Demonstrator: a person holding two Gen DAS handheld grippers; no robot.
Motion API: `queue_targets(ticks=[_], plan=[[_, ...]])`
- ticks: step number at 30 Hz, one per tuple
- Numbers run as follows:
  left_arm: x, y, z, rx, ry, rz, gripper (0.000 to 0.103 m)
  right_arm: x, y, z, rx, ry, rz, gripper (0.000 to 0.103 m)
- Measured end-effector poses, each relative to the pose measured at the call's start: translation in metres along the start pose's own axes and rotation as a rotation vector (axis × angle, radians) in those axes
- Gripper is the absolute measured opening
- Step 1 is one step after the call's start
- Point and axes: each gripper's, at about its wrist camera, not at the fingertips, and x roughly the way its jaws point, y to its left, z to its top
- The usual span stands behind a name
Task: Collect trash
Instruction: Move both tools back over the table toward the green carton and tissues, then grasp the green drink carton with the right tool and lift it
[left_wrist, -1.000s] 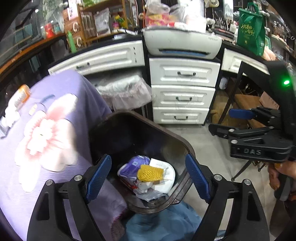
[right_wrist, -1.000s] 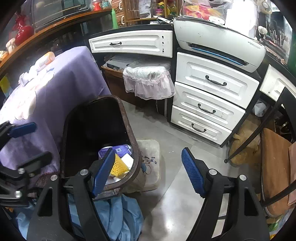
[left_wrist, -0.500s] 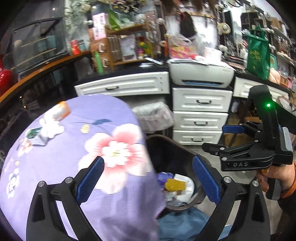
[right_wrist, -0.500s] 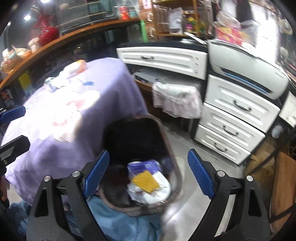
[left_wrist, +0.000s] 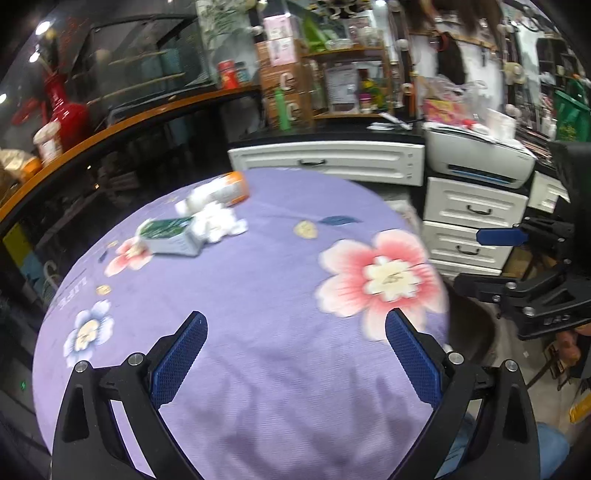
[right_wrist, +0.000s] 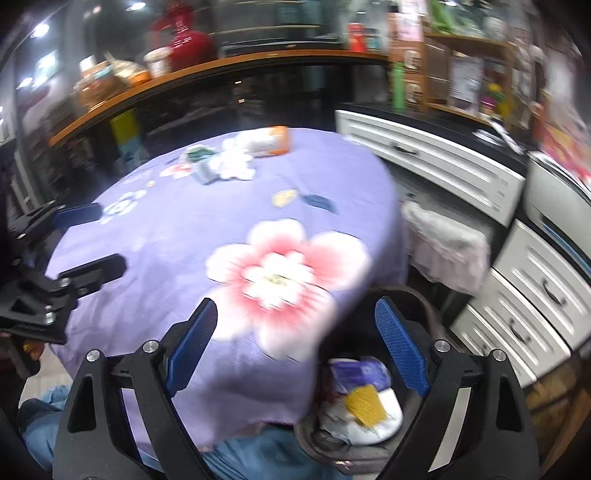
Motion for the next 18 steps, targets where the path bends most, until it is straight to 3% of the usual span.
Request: queue_targets(ticks=[13, 18], plan=[[0.028, 0.117, 0.003, -0.057, 0.071, 0.166, 0.096, 0.072, 0.072, 0.084, -0.17, 0.054, 0.165, 0.088], [0.049, 0.159, 0.012, -0.079, 0.091, 0.18, 0.096, 0.117, 0.093, 0.124, -0.219, 0.093, 0.219, 0.088]])
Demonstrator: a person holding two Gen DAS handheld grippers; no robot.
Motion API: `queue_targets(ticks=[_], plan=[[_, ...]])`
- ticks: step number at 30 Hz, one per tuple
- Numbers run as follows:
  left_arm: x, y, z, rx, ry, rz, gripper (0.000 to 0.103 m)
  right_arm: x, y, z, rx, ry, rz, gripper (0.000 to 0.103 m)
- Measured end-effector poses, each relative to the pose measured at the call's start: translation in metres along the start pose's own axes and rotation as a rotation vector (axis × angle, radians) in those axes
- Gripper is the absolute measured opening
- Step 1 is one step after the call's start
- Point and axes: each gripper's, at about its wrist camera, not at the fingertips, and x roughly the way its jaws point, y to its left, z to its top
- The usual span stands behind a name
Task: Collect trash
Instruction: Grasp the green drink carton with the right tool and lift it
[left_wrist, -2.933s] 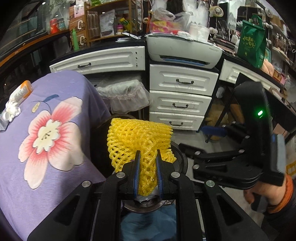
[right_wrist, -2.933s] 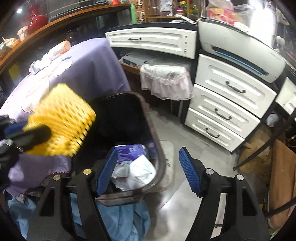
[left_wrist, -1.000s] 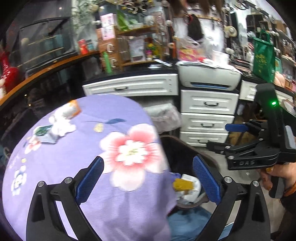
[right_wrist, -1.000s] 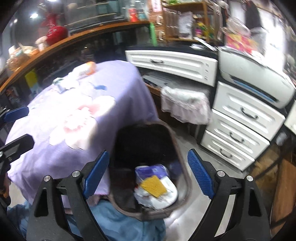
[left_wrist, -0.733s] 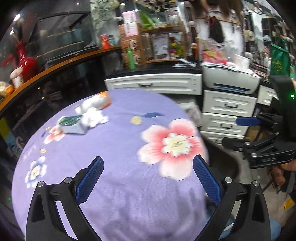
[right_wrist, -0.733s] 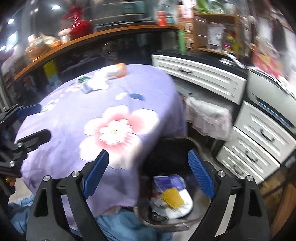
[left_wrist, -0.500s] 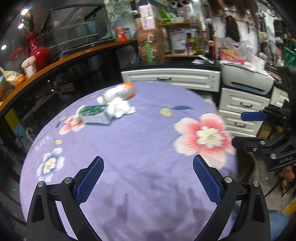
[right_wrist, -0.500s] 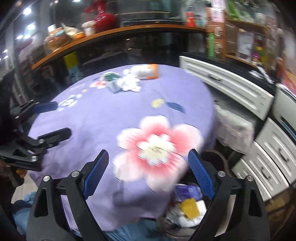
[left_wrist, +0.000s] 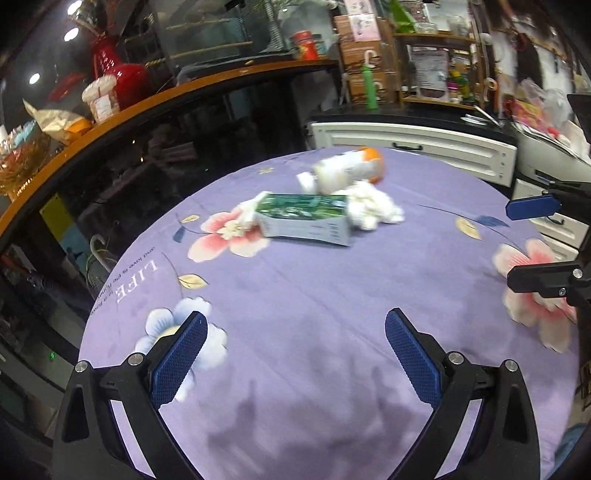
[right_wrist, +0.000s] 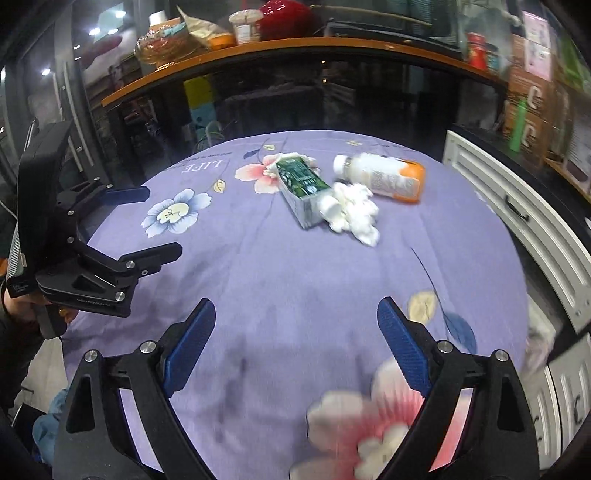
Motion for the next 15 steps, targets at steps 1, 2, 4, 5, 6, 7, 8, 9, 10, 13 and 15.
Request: queue_targets(ticks=[1, 2, 4, 5, 6, 7, 8, 9, 10, 13, 15], plan=[[0.004, 0.006, 0.002, -0.008, 0.005, 0.0, 0.096, 0.015, -0.001, 0.013, -0.006, 0.02, 0.02, 0.088], [0.014, 0.017, 0.005, -0.02, 0.016, 0.001, 0.096, 0.024, -0.001, 0.021, -0.013, 0.031, 0.027, 0.088], [0.028, 0.03, 0.011, -0.026, 0.033, 0.004, 0.096, 0.043, 0.0, 0.038, -0.043, 0.047, 0.027, 0.088], [0.035, 0.035, 0.013, -0.026, 0.041, 0.009, 0.096, 0.054, 0.002, 0.048, -0.064, 0.057, 0.029, 0.088], [0.041, 0.04, 0.015, -0.024, 0.049, 0.011, 0.096, 0.064, 0.004, 0.058, -0.083, 0.064, 0.03, 0.088], [0.047, 0.044, 0.017, -0.022, 0.056, 0.012, 0.096, 0.072, 0.005, 0.066, -0.096, 0.069, 0.031, 0.088], [0.055, 0.05, 0.019, -0.02, 0.065, 0.012, 0.096, 0.08, 0.006, 0.073, -0.108, 0.076, 0.033, 0.088], [0.061, 0.054, 0.021, -0.017, 0.07, 0.012, 0.096, 0.092, 0.007, 0.083, -0.124, 0.088, 0.035, 0.088], [0.068, 0.058, 0.023, -0.014, 0.075, 0.013, 0.096, 0.098, 0.009, 0.088, -0.133, 0.094, 0.034, 0.088], [0.086, 0.071, 0.026, -0.01, 0.085, 0.023, 0.096, 0.124, 0.013, 0.108, -0.182, 0.118, 0.001, 0.088], [0.096, 0.079, 0.028, -0.017, 0.09, 0.022, 0.096, 0.142, 0.014, 0.121, -0.207, 0.131, -0.017, 0.088]])
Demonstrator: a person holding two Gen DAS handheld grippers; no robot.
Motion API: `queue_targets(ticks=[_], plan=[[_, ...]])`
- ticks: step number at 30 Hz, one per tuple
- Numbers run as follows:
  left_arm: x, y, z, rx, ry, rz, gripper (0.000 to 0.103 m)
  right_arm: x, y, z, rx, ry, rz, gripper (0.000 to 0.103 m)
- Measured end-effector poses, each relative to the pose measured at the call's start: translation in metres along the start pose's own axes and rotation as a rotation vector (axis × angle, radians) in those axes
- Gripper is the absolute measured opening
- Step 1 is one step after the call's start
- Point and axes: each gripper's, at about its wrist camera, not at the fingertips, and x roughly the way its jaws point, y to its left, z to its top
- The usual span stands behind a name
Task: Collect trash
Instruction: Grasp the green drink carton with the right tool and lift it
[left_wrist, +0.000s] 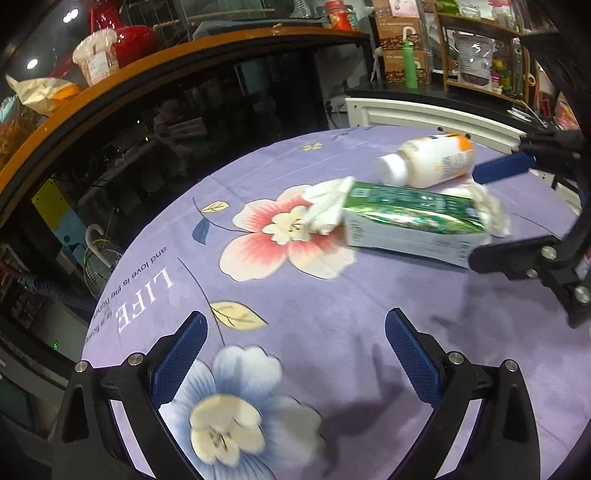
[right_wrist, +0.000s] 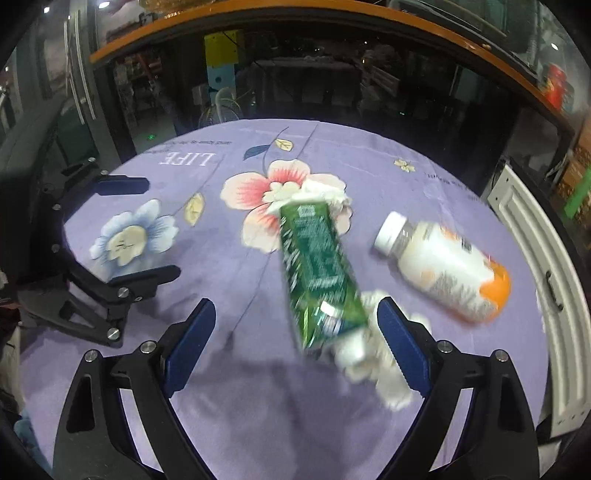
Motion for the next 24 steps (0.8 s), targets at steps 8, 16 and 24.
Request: queue_targets(ticks=[8, 16, 24], plan=[[0.028, 0.017, 0.014, -0.015, 0.009, -0.049, 0.096, 0.058, -0.01, 0.023, -0.011, 0.118, 0.014, 0.067], [0.037, 0.016, 0.018, -0.013, -0.002, -0.06, 0.096, 0.039, -0.014, 0.017, 0.045, 0.061, 0.078, 0.05], [0.047, -0.009, 0.038, 0.0, -0.022, -0.099, 0.094, -0.028, -0.027, 0.009, 0.122, -0.076, 0.108, 0.05]])
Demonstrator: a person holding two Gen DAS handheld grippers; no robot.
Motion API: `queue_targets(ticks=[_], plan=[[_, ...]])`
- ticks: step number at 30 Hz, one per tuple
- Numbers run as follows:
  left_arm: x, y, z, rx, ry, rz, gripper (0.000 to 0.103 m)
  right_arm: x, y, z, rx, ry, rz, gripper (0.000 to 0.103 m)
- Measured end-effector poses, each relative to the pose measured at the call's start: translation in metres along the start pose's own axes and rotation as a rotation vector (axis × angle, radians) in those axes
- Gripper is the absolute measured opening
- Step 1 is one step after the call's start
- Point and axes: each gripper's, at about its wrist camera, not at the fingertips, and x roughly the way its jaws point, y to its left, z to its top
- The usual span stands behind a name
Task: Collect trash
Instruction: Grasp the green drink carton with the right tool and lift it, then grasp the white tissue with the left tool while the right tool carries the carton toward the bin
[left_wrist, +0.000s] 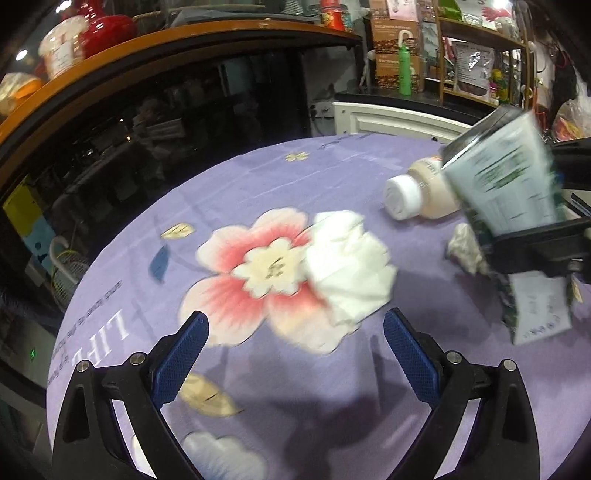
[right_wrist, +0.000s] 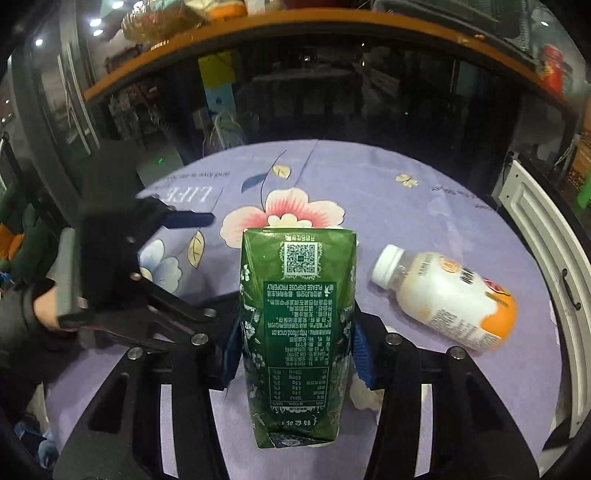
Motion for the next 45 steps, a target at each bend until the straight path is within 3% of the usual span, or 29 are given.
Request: queue_targets(ticks=[4, 8, 10, 14, 18, 25, 29, 37, 45], plan=[[0.016, -0.022, 0.015, 0.025, 0.018, -0.021, 0.094, -0.021, -0.003, -0.011, 0.028, -0.038, 0.012, 0.05], [0.045, -0.032, 0.024, 0.014, 0.096, 0.0, 0.077, -0.036, -0.003, -0.021, 0.035, -0.061, 0.013, 0.05], [0.05, -0.032, 0.028, -0.009, 0.091, -0.006, 0.071, -0.044, -0.004, -0.028, 0.037, -0.075, 0.012, 0.05], [0.055, -0.028, 0.033, -0.069, 0.103, -0.002, 0.043, -0.055, -0.011, -0.037, 0.054, -0.101, -0.005, 0.05], [0.048, -0.032, 0.026, -0.055, 0.092, 0.05, 0.022, -0.066, -0.014, -0.045, 0.083, -0.13, -0.014, 0.05], [0.012, -0.032, 0.011, -0.086, 0.052, 0.037, 0.018, -0.086, -0.006, -0.07, 0.118, -0.154, -0.012, 0.05], [-0.028, -0.043, -0.006, -0.112, 0.003, -0.003, 0.018, -0.103, 0.005, -0.093, 0.13, -0.164, -0.017, 0.05], [-0.115, -0.087, -0.048, -0.137, -0.091, -0.066, 0.018, -0.141, 0.017, -0.159, 0.205, -0.171, -0.036, 0.05], [-0.17, -0.145, -0.079, -0.106, -0.137, -0.129, 0.018, -0.186, 0.02, -0.228, 0.281, -0.19, -0.102, 0.05]])
